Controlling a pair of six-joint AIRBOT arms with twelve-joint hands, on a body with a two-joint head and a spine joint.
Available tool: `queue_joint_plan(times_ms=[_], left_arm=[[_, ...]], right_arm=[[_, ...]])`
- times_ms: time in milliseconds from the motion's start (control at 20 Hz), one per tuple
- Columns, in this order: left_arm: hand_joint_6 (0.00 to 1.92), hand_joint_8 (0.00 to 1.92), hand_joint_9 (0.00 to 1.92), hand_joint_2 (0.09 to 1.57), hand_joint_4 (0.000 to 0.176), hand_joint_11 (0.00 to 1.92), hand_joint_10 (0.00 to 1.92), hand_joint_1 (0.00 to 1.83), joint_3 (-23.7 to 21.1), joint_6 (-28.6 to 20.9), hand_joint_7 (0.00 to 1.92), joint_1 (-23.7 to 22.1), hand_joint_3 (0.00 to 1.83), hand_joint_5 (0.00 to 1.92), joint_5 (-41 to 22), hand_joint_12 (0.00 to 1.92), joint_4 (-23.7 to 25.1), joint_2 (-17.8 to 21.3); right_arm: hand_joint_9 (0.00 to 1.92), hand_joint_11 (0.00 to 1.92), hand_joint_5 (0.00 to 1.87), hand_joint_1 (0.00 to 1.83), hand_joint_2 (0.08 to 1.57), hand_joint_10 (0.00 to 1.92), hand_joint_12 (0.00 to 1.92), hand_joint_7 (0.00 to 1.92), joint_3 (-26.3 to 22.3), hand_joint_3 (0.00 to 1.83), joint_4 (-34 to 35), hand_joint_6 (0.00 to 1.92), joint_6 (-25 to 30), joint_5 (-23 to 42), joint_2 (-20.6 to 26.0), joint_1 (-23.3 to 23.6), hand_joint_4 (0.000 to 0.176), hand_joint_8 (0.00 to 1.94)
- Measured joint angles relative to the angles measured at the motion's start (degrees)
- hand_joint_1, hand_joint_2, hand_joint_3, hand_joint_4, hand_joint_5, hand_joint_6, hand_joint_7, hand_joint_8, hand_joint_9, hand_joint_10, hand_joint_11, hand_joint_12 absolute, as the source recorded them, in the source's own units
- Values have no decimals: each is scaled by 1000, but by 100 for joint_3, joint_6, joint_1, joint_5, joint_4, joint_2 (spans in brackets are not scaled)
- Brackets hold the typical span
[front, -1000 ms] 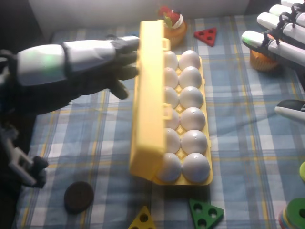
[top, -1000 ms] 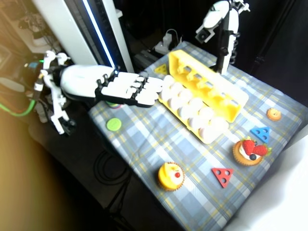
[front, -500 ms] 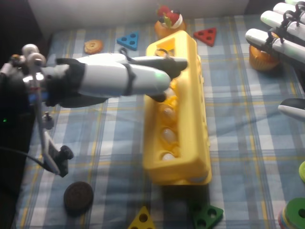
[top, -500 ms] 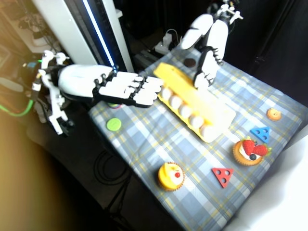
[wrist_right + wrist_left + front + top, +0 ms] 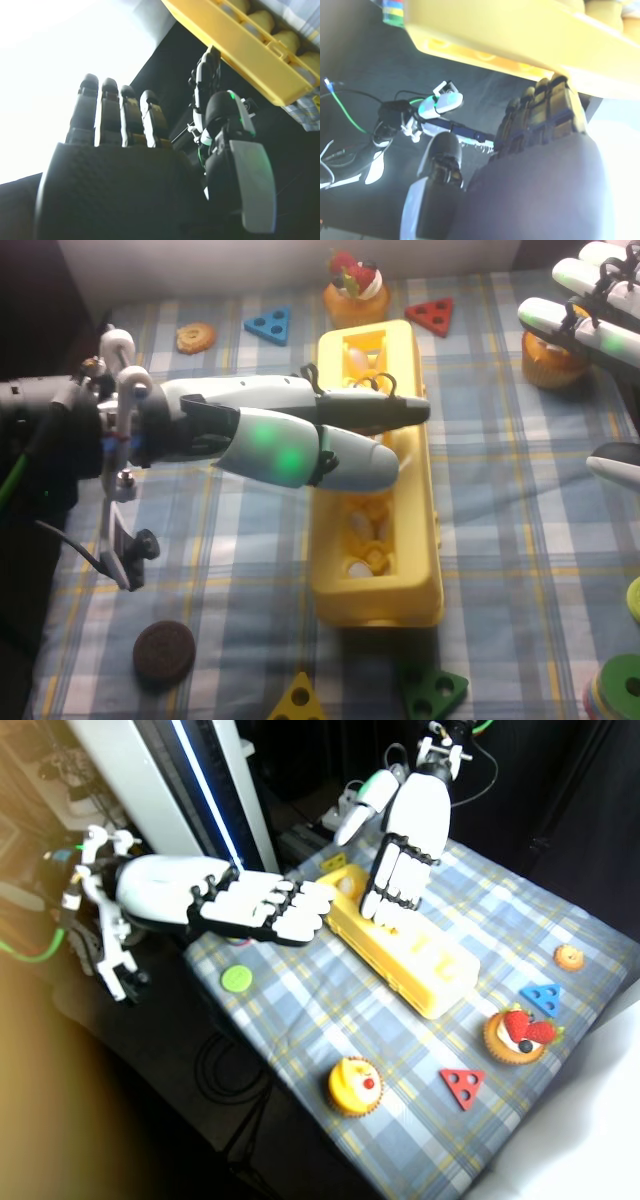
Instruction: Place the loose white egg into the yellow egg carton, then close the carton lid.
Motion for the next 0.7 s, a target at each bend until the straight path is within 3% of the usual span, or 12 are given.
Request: queue_joint_plan(times_ms=[100, 200, 250, 350, 400, 450, 550, 650, 700], left_arm=[[19, 0, 0, 1362, 0, 0, 0, 0, -208, 592, 0, -87, 3, 47, 2, 0, -387, 251], [20, 0, 0, 1387, 0, 0, 0, 0, -361, 1377, 0, -136, 13, 54, -50, 0, -1207, 518], [3, 0, 0, 1395, 0, 0, 0, 0, -442, 1965, 0, -140, 16, 10, -103, 0, -1808, 684], [11, 2, 0, 1404, 18, 0, 0, 0, -623, 3060, 6, -140, 18, 26, -225, 0, -2857, 1001], [10, 4, 0, 1406, 20, 0, 0, 0, -710, 3644, 10, -140, 18, 25, -372, 0, -3429, 1191], [27, 4, 0, 1399, 0, 0, 0, 0, -750, 3939, 11, -107, 13, 65, -505, 0, -3773, 1266], [25, 1, 0, 1403, 0, 0, 0, 0, -837, 4610, 2, 4, 13, 65, -815, 0, -4513, 1381], [7, 9, 31, 1410, 0, 0, 5, 66, -927, 5093, 85, 195, 0, 149, -1185, 298, -5110, 1523], [1, 1, 5, 1409, 0, 0, 0, 186, -986, 5390, 16, 352, 0, 52, -1502, 59, -5490, 1617]], right_arm=[[0, 0, 0, 357, 1316, 0, 0, 0, -57, 2, 20, 0, 2, 83, 74, -101, 95, 0], [0, 0, 0, 381, 1322, 0, 0, 0, -103, 4, 55, 0, 0, 262, 166, -177, 92, 0], [0, 0, 0, 456, 1324, 0, 0, 0, -114, 4, 92, 0, 0, 365, 203, -205, 71, 0], [0, 0, 0, 501, 1324, 0, 0, 0, -114, 3, 208, 0, 4, 487, 216, -278, 80, 0], [0, 0, 0, 481, 1320, 0, 0, 0, -116, 1, 245, 0, 0, 509, 227, -282, 89, 0], [0, 0, 0, 503, 1315, 0, 0, 0, -125, 0, 254, 0, -2, 549, 229, -282, 86, 0], [0, 0, 0, 531, 1287, 0, 0, 0, -140, 0, 251, 0, 2, 688, 273, -350, 87, 0], [0, 0, 0, 520, 1279, 0, 0, 0, -138, 0, 295, 0, 2, 787, 286, -367, 96, 0], [0, 0, 0, 546, 1285, 0, 0, 0, -138, 0, 369, 0, 0, 868, 302, -367, 94, 0]])
